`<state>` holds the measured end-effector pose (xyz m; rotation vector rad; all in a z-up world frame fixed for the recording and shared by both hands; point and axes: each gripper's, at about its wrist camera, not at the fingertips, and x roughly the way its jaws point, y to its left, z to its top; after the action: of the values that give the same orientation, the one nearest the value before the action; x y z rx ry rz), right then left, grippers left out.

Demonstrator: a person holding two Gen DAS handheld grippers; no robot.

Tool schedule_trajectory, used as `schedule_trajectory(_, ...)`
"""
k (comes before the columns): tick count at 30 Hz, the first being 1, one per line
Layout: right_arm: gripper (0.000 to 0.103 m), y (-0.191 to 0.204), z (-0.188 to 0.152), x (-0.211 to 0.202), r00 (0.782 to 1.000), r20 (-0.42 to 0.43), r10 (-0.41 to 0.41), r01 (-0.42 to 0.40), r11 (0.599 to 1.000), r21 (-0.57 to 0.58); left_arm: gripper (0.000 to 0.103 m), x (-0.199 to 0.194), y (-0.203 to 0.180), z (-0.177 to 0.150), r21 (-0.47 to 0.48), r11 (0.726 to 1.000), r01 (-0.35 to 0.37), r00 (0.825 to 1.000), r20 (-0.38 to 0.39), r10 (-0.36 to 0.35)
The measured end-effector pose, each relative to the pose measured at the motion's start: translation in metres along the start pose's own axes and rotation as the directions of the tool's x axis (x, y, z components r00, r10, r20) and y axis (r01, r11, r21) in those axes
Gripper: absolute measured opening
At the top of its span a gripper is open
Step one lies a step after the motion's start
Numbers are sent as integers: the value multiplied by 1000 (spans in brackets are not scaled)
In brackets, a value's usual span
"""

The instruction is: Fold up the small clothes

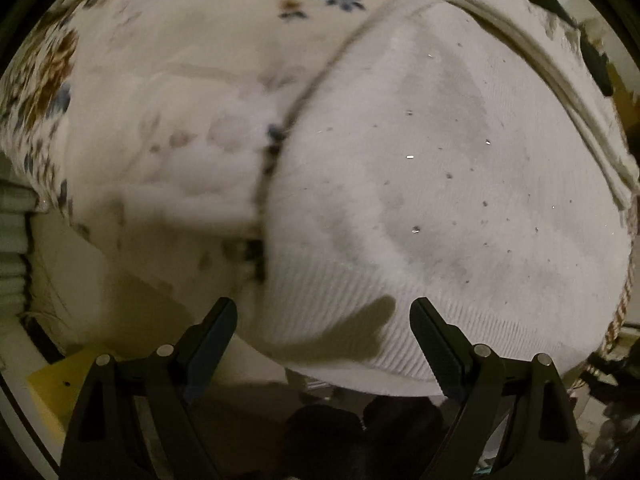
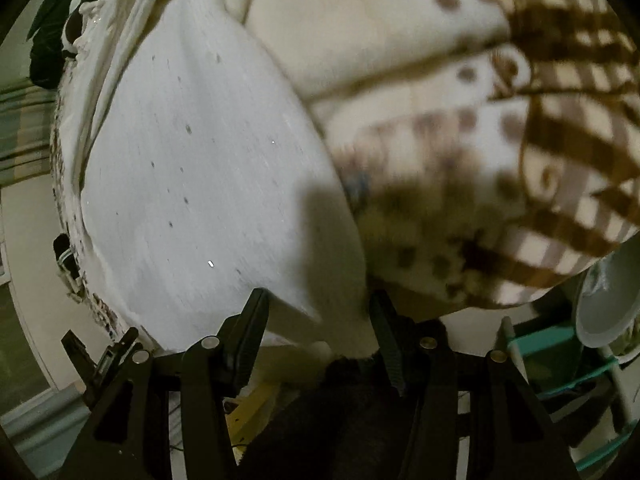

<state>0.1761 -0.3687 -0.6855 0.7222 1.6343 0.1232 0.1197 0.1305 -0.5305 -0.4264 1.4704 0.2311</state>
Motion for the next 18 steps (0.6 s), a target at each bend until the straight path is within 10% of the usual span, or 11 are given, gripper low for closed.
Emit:
schedule_trajectory(9, 55, -25, -7, 7, 998, 9, 65, -65, 997, -35, 88, 22, 46, 1, -99, 980, 173, 985, 6, -173)
schedule_trajectory(13, 55, -32, -12, -4, 996, 18, 86, -85, 995, -55, 60, 19, 44, -5, -70, 982, 176, 984, 29, -174)
schedule_trajectory(18, 55, -23, -20, -21, 997, 45, 63, -59, 994, -95, 58, 23, 47, -32, -93, 979, 180, 984, 27, -178)
